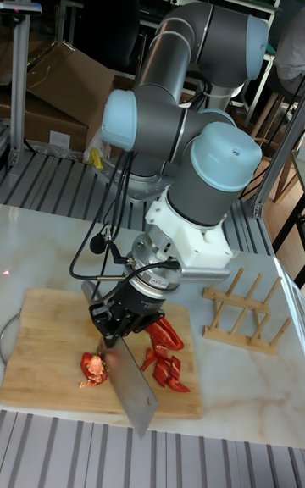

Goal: Chop the chili peppers

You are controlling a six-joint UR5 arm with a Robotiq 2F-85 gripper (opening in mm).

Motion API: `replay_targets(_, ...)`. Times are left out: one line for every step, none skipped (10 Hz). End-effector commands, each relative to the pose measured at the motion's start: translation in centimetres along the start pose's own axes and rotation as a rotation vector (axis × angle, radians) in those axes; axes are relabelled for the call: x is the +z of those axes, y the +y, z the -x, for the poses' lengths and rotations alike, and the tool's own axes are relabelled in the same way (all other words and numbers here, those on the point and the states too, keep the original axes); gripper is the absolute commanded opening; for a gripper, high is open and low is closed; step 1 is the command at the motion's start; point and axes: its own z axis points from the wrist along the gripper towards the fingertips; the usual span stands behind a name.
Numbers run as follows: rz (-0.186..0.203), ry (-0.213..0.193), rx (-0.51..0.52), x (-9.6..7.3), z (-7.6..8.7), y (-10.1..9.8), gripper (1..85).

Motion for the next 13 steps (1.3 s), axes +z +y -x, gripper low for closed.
replay_targets(-0.028, 0.018, 0.067, 0.1, -0.3, -0.5, 1.3)
replay_targets(-0.034, 0.019, 0.087, 0.2, -0.3, -0.5, 1.3)
replay_targets(-0.032, 0.019, 0.101, 0.4, -0.2, -0.3, 1.3)
replay_targets(-0.035, 0.019, 0.106, 0.6, -0.2, -0.2, 1.3)
replay_targets(-0.036, 0.018, 0.105, 0.8, -0.2, -0.2, 1.3)
replay_targets(-0.034, 0.013, 0.105, 1.2, -0.1, -0.1, 1.3)
replay_targets(-0.032, 0.005, 0.107, 1.5, 0.0, 0.0, 1.3)
replay_targets(-0.033, 0.004, 0.108, 1.6, 0.0, 0.0, 1.3)
replay_targets(-0.038, 0.006, 0.11, 1.6, 0.0, -0.2, 1.3)
replay_targets(-0.045, 0.006, 0.111, 1.6, -0.1, -0.2, 1.3)
replay_targets(-0.053, 0.005, 0.117, 1.6, 0.0, -0.2, 1.3)
replay_targets(-0.084, 0.024, 0.129, 0.9, -0.2, -0.1, 1.3)
replay_targets(-0.104, 0.072, 0.14, -0.1, -0.5, 0.4, 1.3)
